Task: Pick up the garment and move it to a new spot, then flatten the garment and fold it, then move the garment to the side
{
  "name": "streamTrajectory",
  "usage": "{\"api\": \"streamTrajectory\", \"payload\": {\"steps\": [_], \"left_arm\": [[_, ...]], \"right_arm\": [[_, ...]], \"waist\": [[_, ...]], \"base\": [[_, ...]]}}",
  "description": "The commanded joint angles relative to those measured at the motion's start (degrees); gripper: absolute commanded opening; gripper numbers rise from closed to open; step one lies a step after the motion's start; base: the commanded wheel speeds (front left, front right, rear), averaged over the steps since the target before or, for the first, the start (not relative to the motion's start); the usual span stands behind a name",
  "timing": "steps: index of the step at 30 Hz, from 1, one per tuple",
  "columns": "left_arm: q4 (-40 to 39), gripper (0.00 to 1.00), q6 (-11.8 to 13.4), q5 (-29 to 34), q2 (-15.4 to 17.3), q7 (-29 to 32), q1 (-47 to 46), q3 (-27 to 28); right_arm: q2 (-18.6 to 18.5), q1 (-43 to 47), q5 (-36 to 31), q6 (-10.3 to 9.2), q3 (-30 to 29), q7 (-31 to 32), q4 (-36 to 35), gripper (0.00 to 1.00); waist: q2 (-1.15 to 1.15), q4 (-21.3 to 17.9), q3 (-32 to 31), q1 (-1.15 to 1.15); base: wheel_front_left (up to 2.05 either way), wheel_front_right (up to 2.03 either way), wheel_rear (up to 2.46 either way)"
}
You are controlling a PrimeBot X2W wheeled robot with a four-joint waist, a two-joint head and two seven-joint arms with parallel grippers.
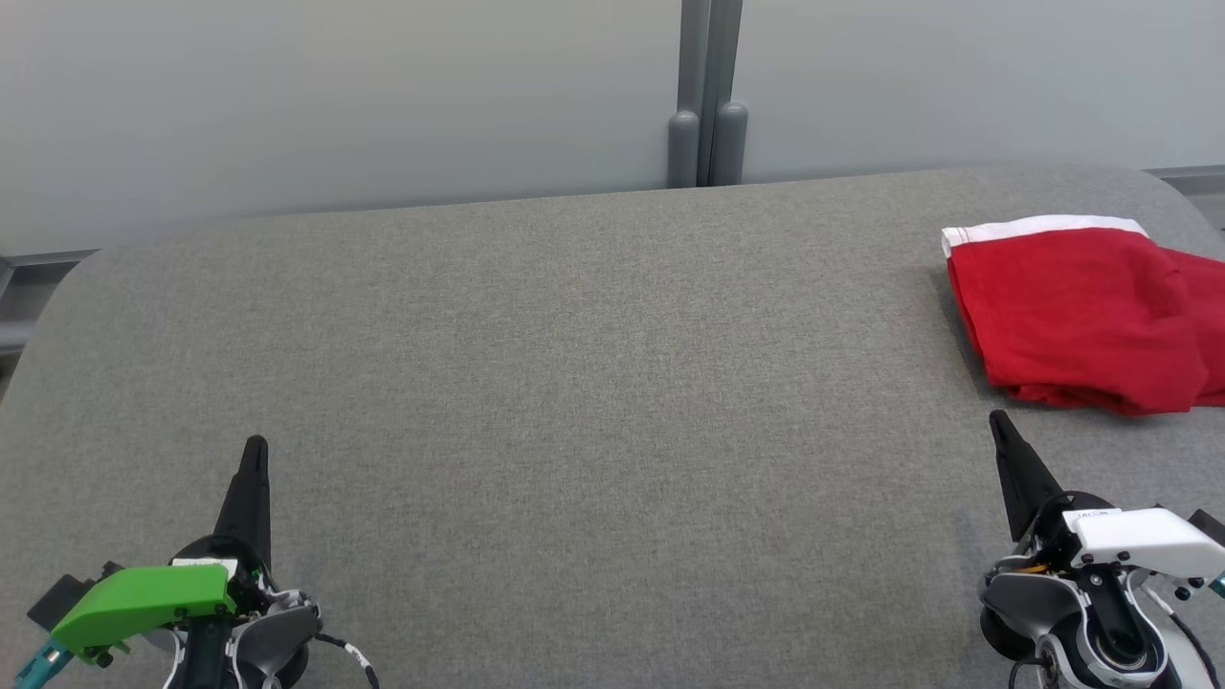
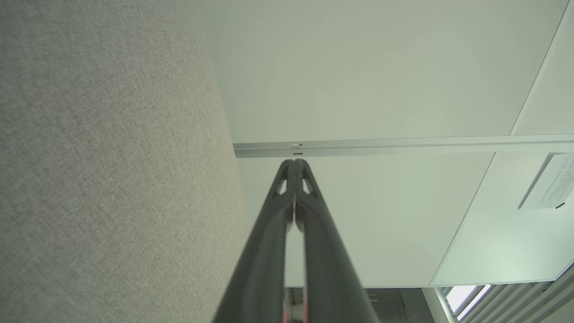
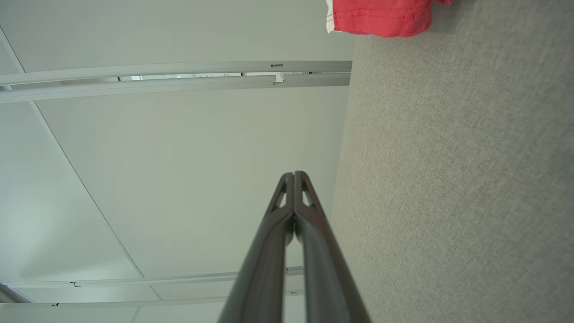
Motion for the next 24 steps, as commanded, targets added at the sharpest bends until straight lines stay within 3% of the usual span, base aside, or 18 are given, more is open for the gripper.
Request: {"api": "streamTrajectory", "payload": {"steps": [1,24], "left_arm": [[-0.19,0.0,-0.33,-0.04,-0.03,0.23,-0.65,0.21],[-0.2,0.0,-0.33,-0.04,-0.03,0.22,-0.65,0.2]], "right_arm": [[-0.08,-0.58,0.3,0.04,-0.13,0.21,-0.23,0.0],[-0.08,-0.59,0.31,0.04,-0.12,0.2,-0.22,0.0]], "waist": [[0.0,0.0,0.0,0.0],[0.0,0.0,0.0,0.0]], "base": [[0.0,0.0,0.0],[0.0,0.0,0.0]]}}
